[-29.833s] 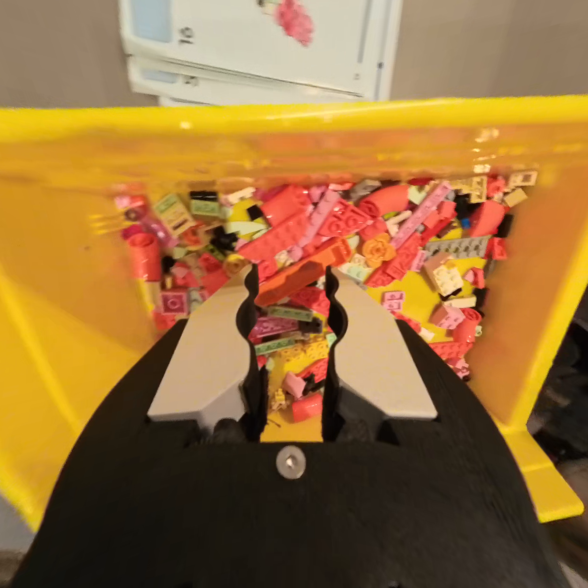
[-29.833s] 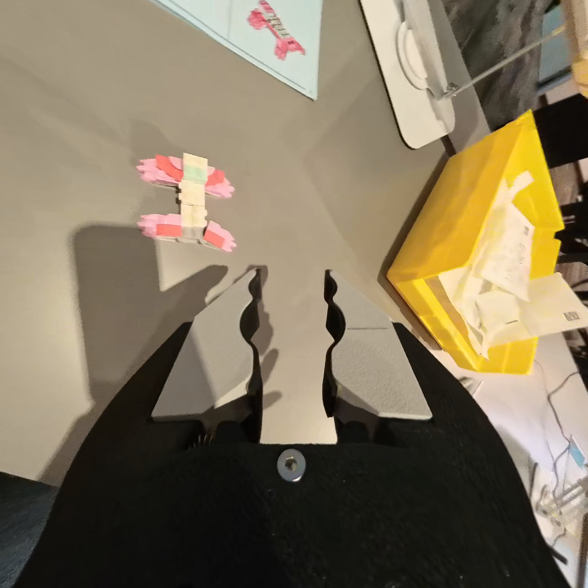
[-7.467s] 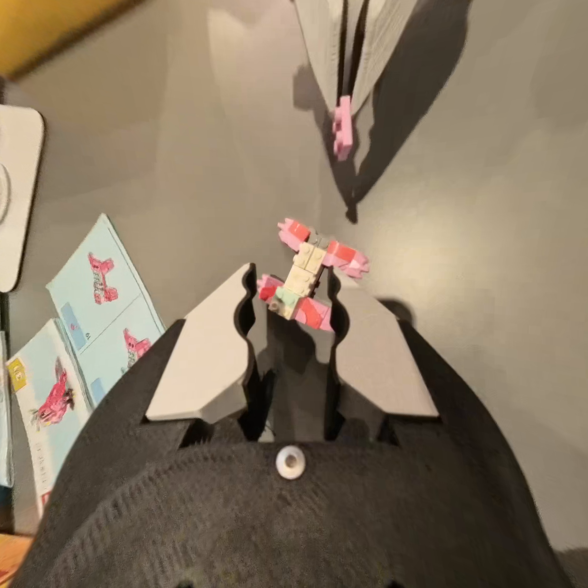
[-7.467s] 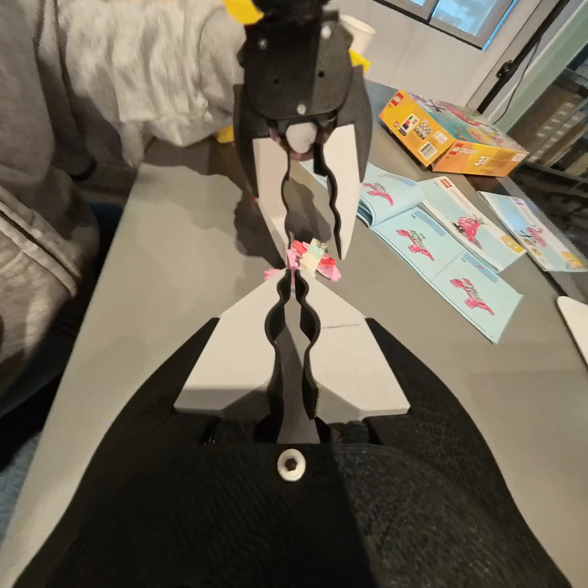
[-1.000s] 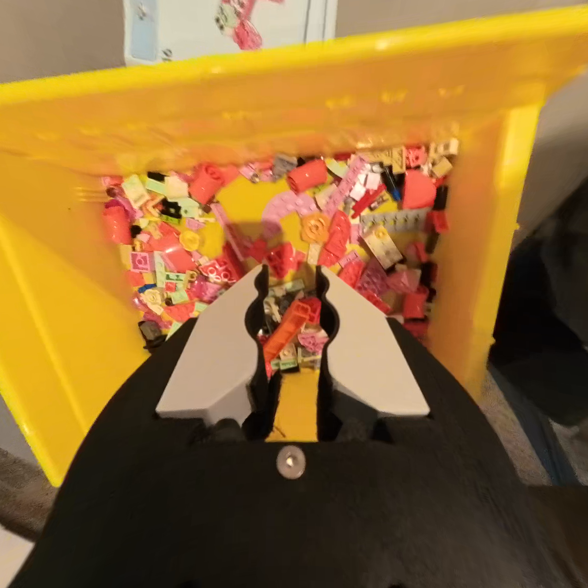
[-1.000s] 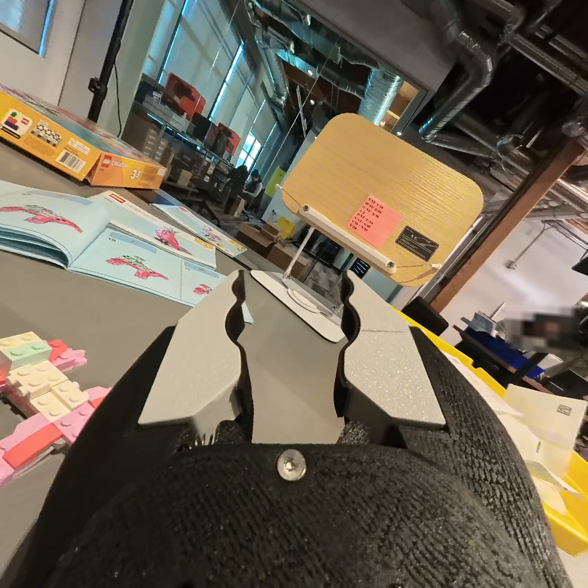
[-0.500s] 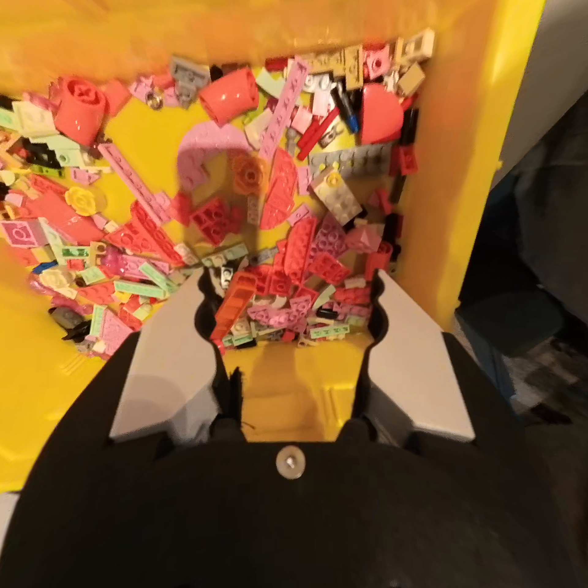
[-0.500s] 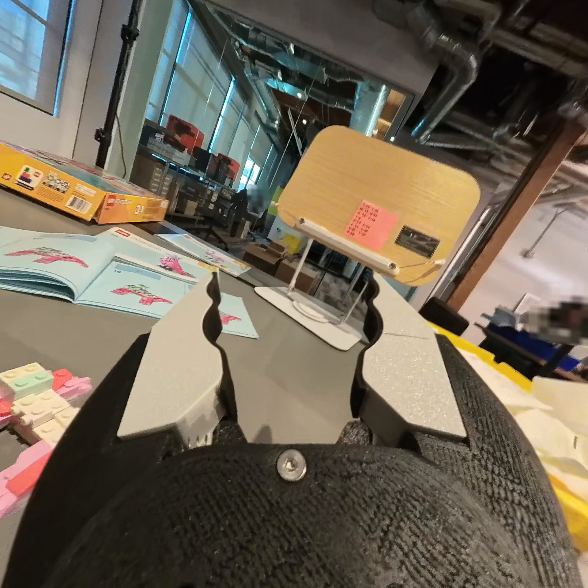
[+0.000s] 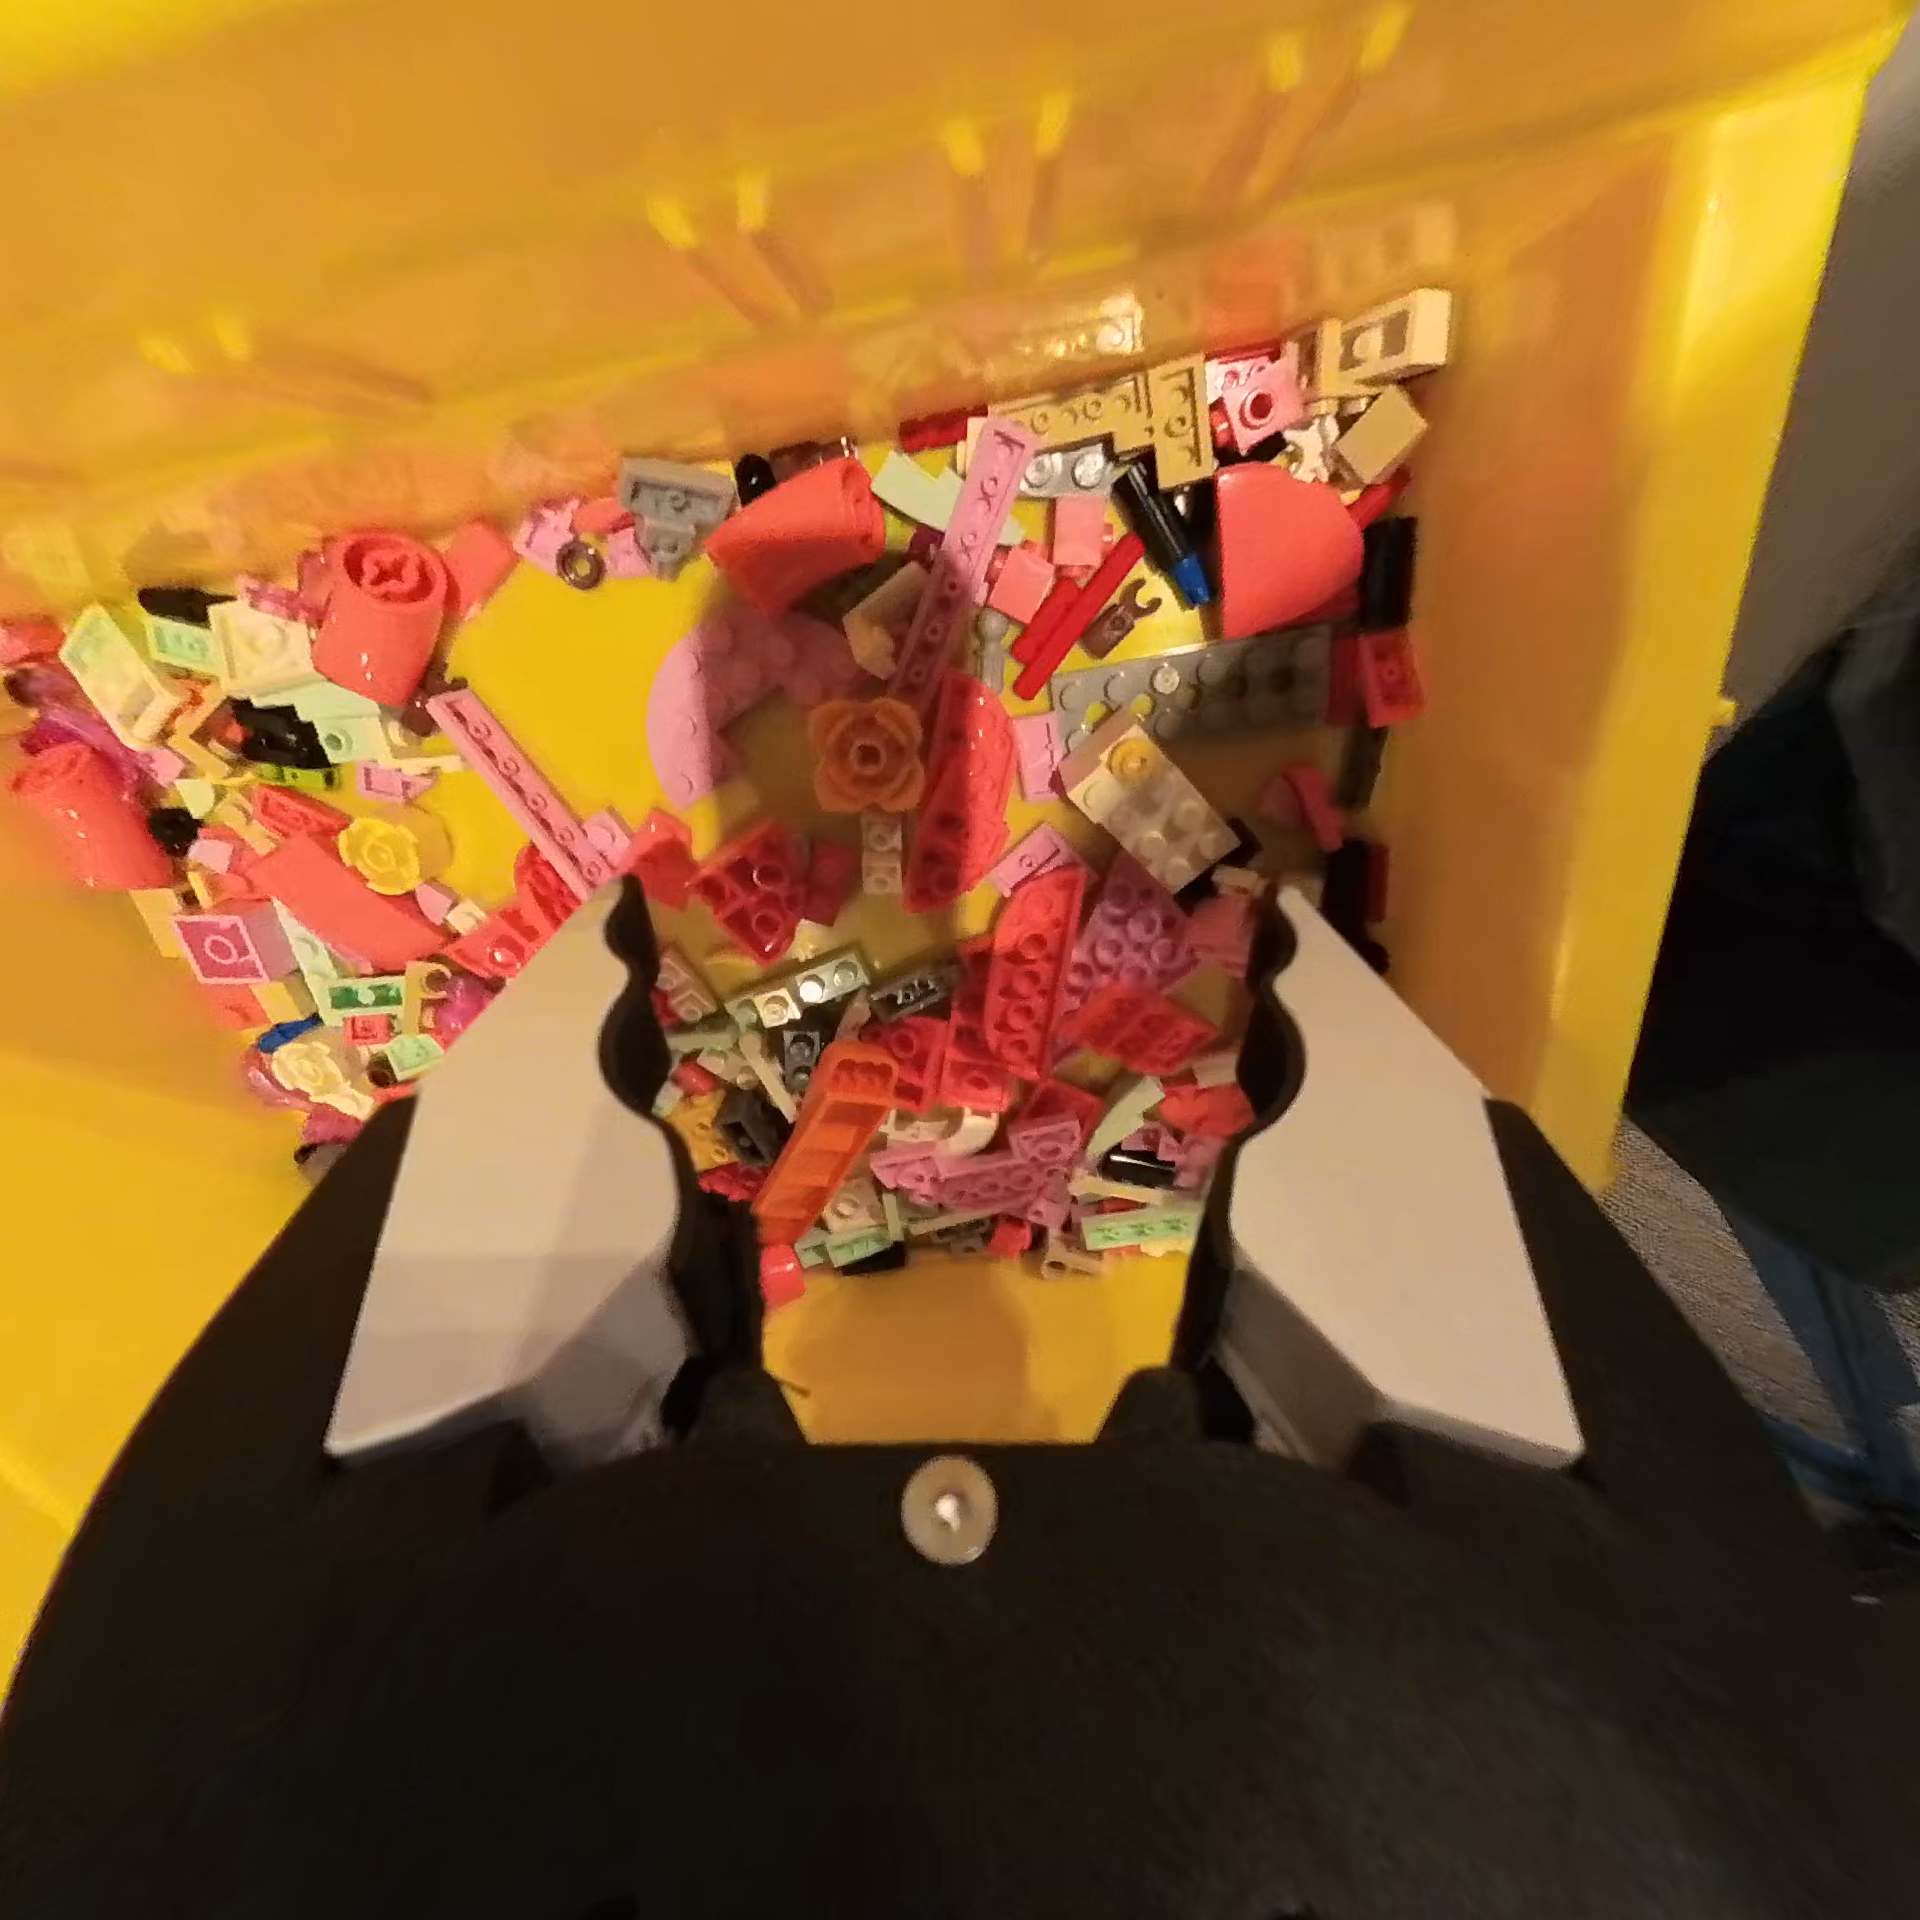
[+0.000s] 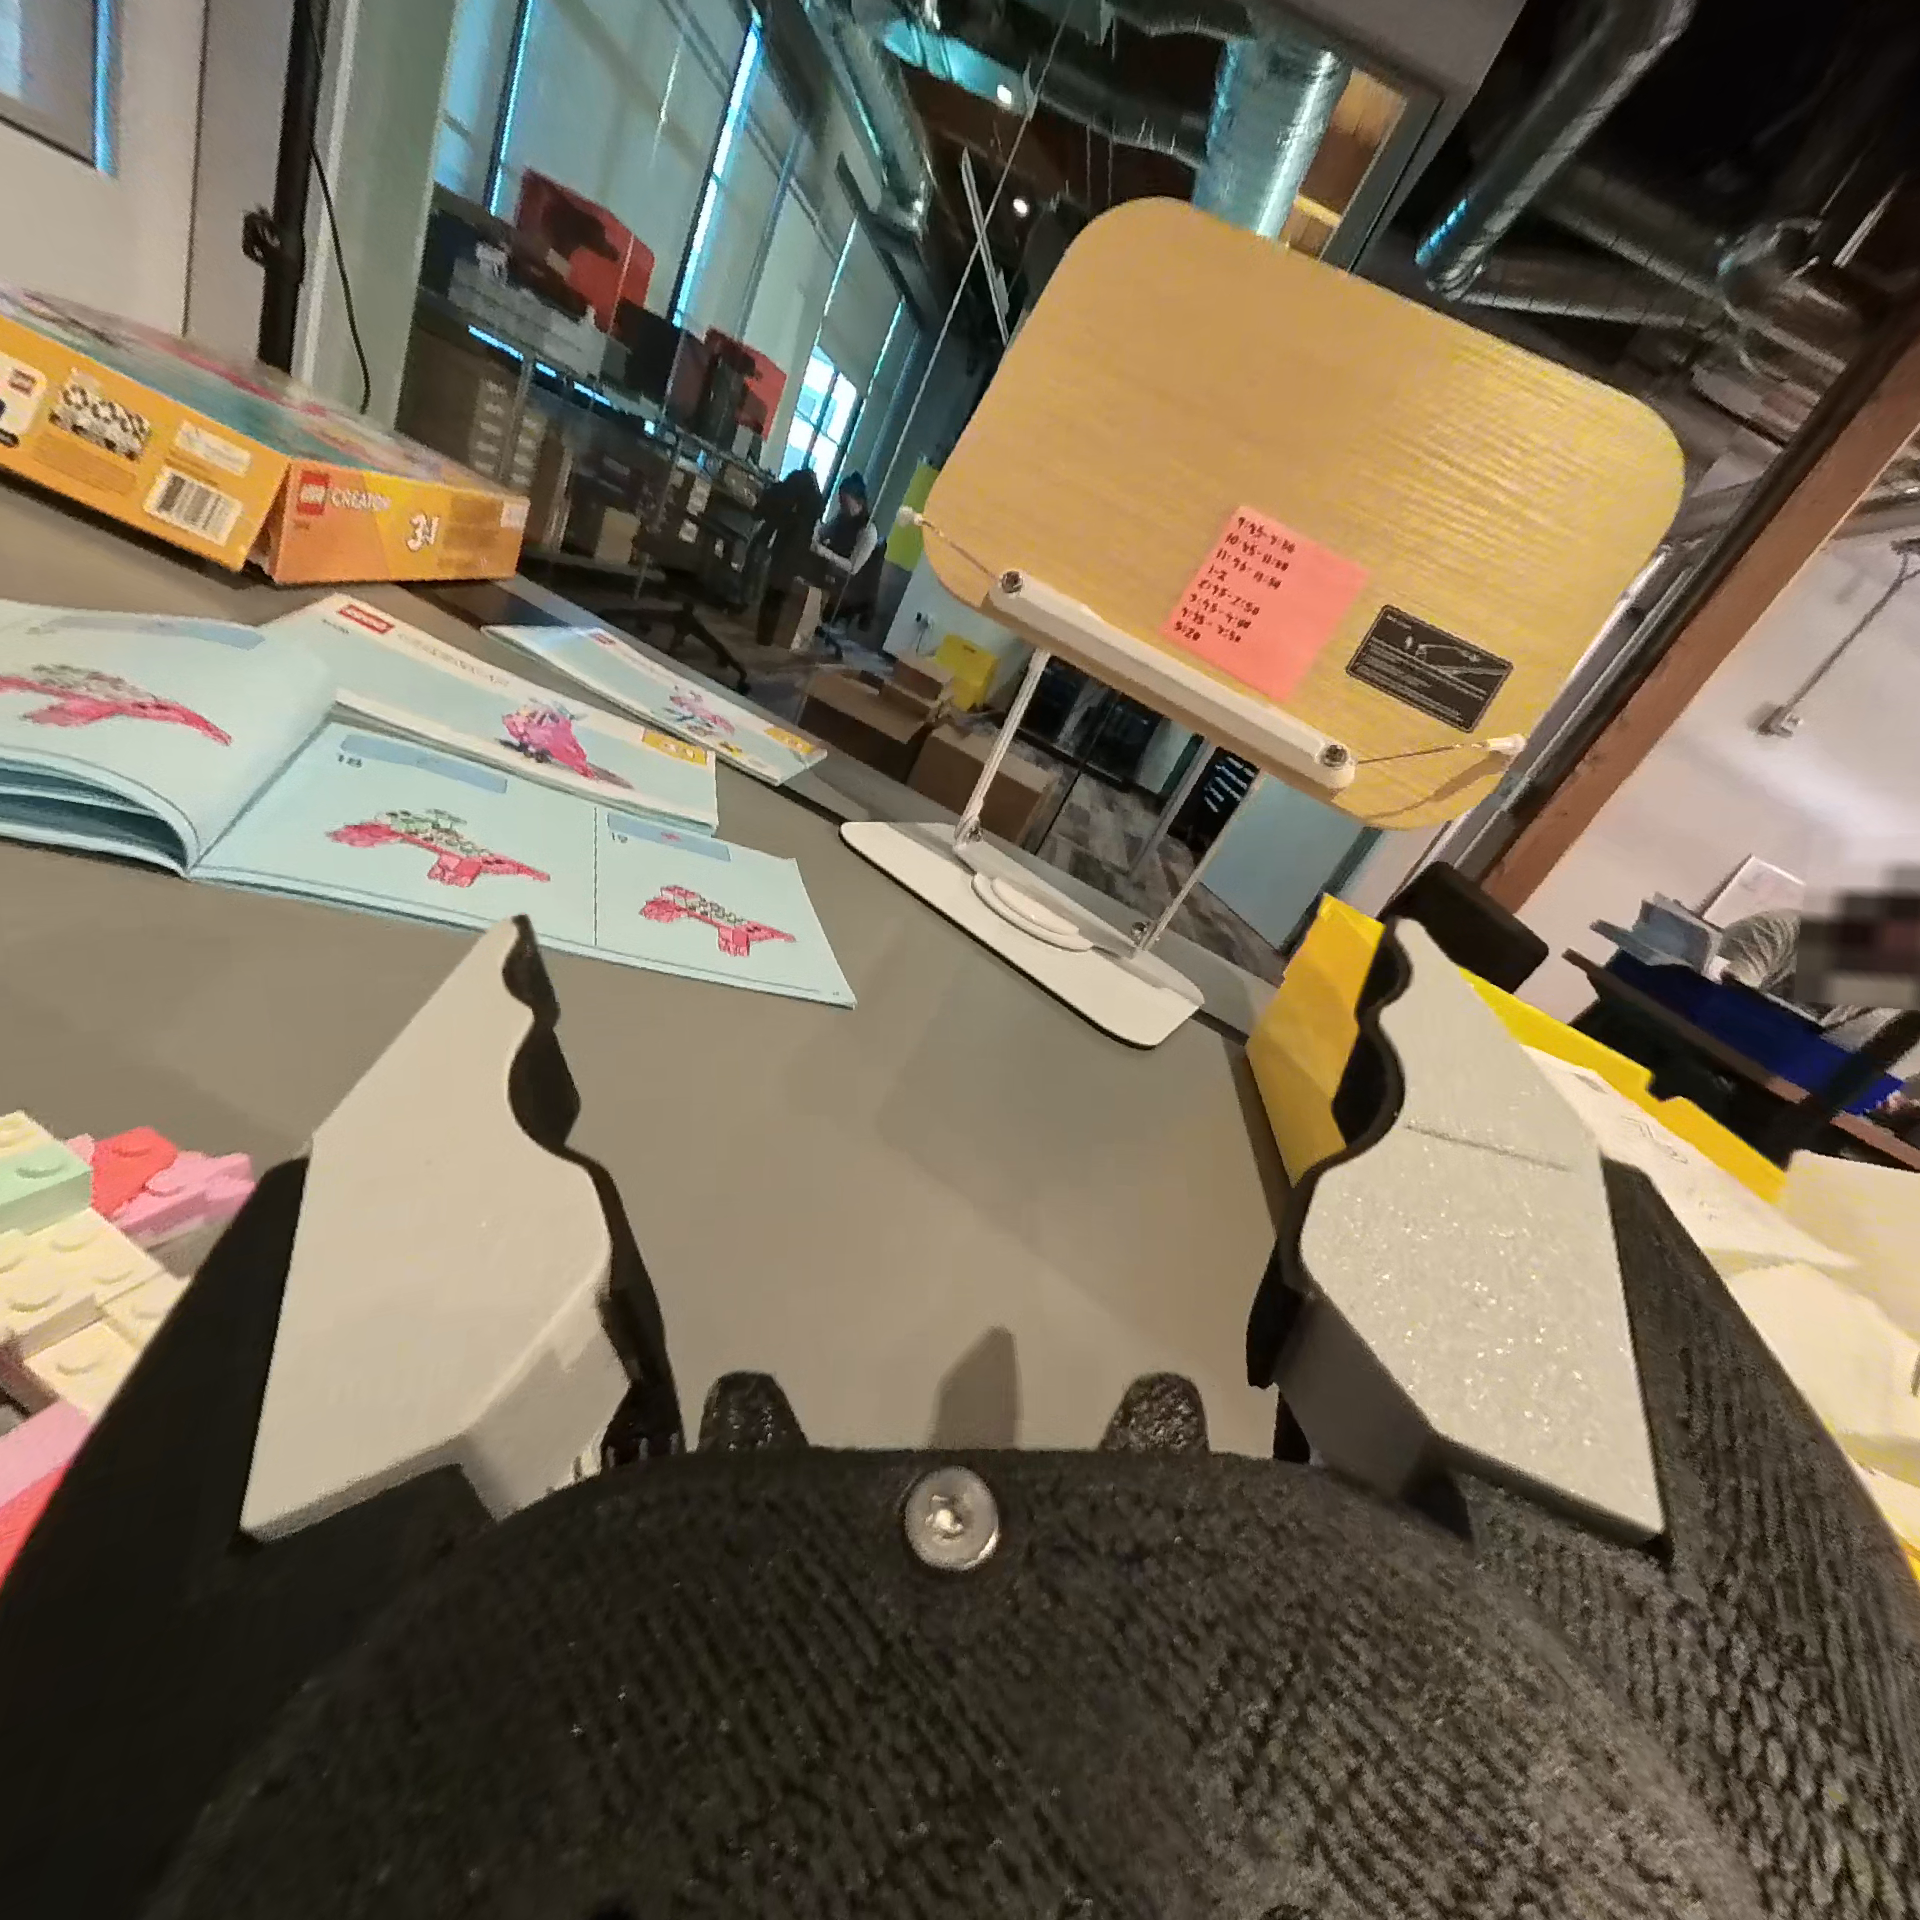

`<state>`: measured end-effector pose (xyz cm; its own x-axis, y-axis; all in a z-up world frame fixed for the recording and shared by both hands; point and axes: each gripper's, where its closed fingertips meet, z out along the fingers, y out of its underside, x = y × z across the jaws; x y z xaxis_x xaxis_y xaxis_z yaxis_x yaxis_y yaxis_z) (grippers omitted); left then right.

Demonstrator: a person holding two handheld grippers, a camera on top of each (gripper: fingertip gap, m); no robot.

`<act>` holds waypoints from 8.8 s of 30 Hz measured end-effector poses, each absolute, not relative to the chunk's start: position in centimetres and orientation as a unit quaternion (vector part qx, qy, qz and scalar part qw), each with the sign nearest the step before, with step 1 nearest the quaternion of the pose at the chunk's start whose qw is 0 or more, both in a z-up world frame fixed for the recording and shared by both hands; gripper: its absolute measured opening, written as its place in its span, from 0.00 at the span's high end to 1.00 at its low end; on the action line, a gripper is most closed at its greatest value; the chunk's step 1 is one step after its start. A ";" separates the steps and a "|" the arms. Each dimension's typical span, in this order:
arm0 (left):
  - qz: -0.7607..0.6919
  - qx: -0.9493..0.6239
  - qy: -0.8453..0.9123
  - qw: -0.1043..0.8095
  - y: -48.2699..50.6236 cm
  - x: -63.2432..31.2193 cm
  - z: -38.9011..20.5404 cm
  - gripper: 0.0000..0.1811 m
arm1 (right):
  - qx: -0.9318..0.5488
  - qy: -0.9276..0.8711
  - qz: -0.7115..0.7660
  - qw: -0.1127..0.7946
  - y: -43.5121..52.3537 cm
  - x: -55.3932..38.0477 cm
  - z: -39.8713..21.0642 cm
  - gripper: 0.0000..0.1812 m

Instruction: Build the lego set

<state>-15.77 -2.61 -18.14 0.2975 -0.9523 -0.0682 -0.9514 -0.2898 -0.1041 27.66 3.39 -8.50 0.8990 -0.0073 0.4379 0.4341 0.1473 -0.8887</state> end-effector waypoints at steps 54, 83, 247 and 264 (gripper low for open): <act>-0.223 -0.697 0.332 0.596 -1.8 -4.1 2.6 0.96 | -0.549 -0.247 0.122 0.789 -1.9 18.8 -2.5 0.59; -0.671 -0.431 0.418 0.436 -13.2 20.4 1.6 0.96 | -0.534 -0.346 0.537 0.554 -12.1 18.9 2.6 0.96; -0.304 -0.615 0.677 0.265 -5.4 18.0 -18.8 0.90 | -0.590 -0.613 -0.013 0.525 -6.1 21.2 -14.1 0.61; -0.405 -0.679 0.415 0.450 -7.5 8.2 -2.7 0.59 | -0.574 -0.261 0.091 0.771 -2.0 22.1 -5.1 0.58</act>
